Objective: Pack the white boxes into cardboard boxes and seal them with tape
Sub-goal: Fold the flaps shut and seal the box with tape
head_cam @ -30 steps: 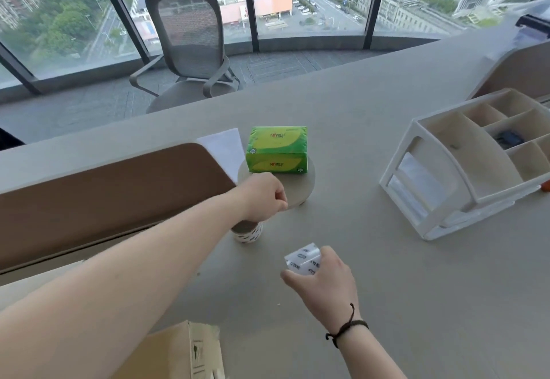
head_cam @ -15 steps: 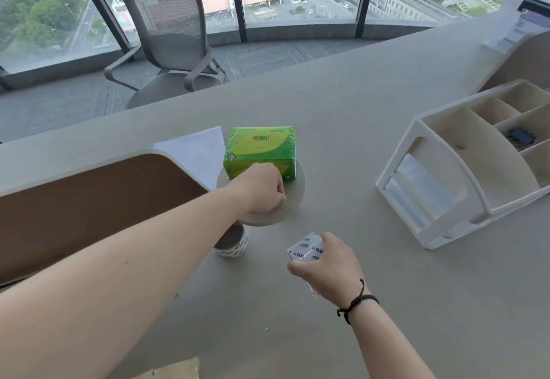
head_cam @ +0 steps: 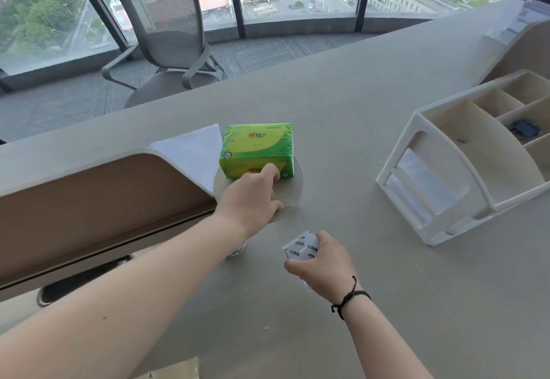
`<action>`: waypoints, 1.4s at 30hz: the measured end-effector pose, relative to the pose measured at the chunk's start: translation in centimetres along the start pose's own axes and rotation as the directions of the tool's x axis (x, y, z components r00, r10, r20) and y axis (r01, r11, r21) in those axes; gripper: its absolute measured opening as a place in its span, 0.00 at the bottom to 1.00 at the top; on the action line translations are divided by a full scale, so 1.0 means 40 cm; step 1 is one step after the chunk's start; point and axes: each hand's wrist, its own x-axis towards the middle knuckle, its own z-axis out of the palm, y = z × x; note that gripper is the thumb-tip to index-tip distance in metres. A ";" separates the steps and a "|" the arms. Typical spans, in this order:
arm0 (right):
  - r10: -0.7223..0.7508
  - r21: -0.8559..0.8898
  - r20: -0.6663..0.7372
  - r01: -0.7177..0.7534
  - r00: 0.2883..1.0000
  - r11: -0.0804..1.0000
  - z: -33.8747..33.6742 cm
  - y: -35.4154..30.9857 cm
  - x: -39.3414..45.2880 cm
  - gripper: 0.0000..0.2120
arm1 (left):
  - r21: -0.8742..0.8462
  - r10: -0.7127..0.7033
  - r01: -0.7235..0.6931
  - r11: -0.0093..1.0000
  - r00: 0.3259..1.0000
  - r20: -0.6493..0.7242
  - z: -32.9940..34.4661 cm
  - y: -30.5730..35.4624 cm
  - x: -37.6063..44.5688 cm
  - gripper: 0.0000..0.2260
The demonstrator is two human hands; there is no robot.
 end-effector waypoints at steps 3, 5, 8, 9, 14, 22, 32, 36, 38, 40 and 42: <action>0.010 0.021 -0.013 -0.010 1.000 1.000 0.007 0.002 -0.002 0.17 | 0.116 0.089 -0.075 0.990 0.988 -0.122 0.018 -0.002 -0.025 0.14; 0.017 0.027 -0.016 -0.016 1.000 1.000 0.010 0.002 -0.003 0.18 | 0.245 0.236 -0.186 0.952 0.952 -0.195 0.039 -0.007 -0.036 0.09; 0.015 0.028 -0.013 -0.014 1.000 1.000 0.011 0.004 0.000 0.19 | 0.468 0.410 -0.288 0.836 0.894 -0.183 0.071 -0.013 -0.052 0.07; 0.011 0.021 -0.015 -0.011 1.000 1.000 0.012 0.004 0.001 0.19 | 0.512 0.447 -0.304 0.803 0.876 -0.182 0.077 -0.013 -0.057 0.08; 0.002 0.020 -0.021 -0.002 1.000 1.000 0.015 0.007 0.003 0.19 | 0.519 0.443 -0.304 0.799 0.881 -0.166 0.097 -0.022 -0.074 0.22; 0.022 0.083 0.010 -0.022 1.000 0.996 0.036 0.018 0.023 0.20 | 0.477 0.216 -0.193 0.858 0.976 0.006 0.085 -0.020 -0.074 0.31; -0.015 0.136 0.018 0.012 1.000 0.991 0.079 0.012 0.062 0.18 | 0.362 0.002 -0.045 0.931 0.993 0.118 0.067 -0.024 -0.083 0.32; -0.043 0.140 0.028 0.039 0.999 0.989 0.081 0.030 0.058 0.29 | 0.345 0.022 -0.043 0.938 0.998 0.065 0.084 -0.041 -0.140 0.30; -0.059 0.156 0.000 0.058 0.998 0.986 0.082 0.041 0.046 0.39 | 0.290 0.046 -0.034 0.956 0.998 -0.035 0.100 -0.061 -0.184 0.29; -0.064 0.162 -0.034 0.068 0.997 0.984 0.081 0.044 0.032 0.44 | 0.217 0.025 0.000 0.976 0.993 -0.113 0.107 -0.075 -0.225 0.28; -0.068 0.163 -0.068 0.079 0.995 0.984 0.081 0.045 0.015 0.46 | 0.171 -0.021 0.042 0.984 0.992 -0.123 0.107 -0.086 -0.262 0.26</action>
